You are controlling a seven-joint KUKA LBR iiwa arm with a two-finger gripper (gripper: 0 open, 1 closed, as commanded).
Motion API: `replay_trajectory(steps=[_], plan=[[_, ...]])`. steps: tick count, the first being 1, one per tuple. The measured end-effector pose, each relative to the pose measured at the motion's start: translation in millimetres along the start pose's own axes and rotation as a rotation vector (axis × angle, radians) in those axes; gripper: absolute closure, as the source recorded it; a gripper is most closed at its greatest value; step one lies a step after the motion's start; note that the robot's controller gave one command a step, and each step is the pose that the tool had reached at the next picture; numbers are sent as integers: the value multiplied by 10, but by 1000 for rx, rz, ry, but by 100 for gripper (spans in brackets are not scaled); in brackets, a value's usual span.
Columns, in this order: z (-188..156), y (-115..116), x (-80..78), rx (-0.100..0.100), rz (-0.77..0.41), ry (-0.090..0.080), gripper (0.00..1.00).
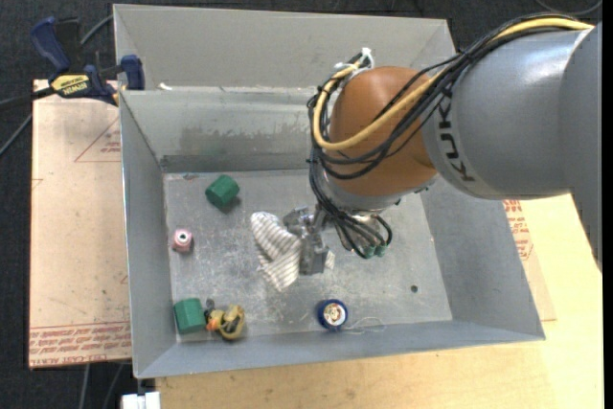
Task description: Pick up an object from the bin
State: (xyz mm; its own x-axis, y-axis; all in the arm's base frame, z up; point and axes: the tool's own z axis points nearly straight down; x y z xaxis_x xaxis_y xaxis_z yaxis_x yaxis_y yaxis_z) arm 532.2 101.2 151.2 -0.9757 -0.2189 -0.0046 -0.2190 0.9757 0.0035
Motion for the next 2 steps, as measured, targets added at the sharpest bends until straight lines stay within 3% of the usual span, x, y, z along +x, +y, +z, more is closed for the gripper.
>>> replay_trajectory(steps=[1, 2], plan=[[-348, -188, -65, 2, -8, -8, 100], [-1726, 248, -133, -1, -84, -4, 100]])
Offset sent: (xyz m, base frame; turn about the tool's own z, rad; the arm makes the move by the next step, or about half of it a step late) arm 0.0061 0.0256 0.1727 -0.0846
